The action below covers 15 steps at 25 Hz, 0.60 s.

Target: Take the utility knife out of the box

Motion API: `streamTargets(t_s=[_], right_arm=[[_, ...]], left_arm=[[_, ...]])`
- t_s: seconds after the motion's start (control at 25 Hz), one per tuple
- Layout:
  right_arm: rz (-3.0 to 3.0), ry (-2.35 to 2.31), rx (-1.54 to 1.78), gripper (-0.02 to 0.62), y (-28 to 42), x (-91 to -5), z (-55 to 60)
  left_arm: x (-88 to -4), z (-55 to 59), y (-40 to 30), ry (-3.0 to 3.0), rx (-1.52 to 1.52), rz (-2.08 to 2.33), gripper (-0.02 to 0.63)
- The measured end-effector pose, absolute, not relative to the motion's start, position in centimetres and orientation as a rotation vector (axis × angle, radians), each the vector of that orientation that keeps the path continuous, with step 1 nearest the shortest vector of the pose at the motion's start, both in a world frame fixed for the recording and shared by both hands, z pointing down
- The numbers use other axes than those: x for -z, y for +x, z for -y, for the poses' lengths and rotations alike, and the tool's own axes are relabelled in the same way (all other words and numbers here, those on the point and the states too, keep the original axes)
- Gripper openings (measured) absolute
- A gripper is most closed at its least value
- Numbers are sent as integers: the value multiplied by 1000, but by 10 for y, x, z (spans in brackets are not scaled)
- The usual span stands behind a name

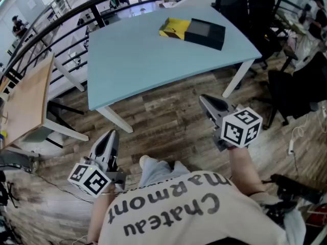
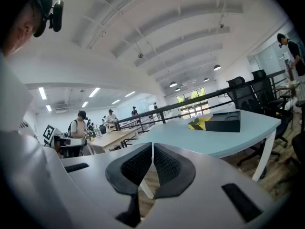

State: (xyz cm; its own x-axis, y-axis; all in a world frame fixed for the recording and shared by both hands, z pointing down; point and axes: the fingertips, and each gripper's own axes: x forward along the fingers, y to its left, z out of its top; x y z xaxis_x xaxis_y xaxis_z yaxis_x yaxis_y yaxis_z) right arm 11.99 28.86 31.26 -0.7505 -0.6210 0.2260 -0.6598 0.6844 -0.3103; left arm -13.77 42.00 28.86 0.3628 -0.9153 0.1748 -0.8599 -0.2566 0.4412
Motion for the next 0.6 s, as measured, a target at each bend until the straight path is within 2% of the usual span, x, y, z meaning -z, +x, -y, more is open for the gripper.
streamTargets(t_s=[0.6], right_arm=[[2752,1173,-680,41,85,-309,-190]], left_arm=[[-289,-271,-171,2274,143,1394,2]])
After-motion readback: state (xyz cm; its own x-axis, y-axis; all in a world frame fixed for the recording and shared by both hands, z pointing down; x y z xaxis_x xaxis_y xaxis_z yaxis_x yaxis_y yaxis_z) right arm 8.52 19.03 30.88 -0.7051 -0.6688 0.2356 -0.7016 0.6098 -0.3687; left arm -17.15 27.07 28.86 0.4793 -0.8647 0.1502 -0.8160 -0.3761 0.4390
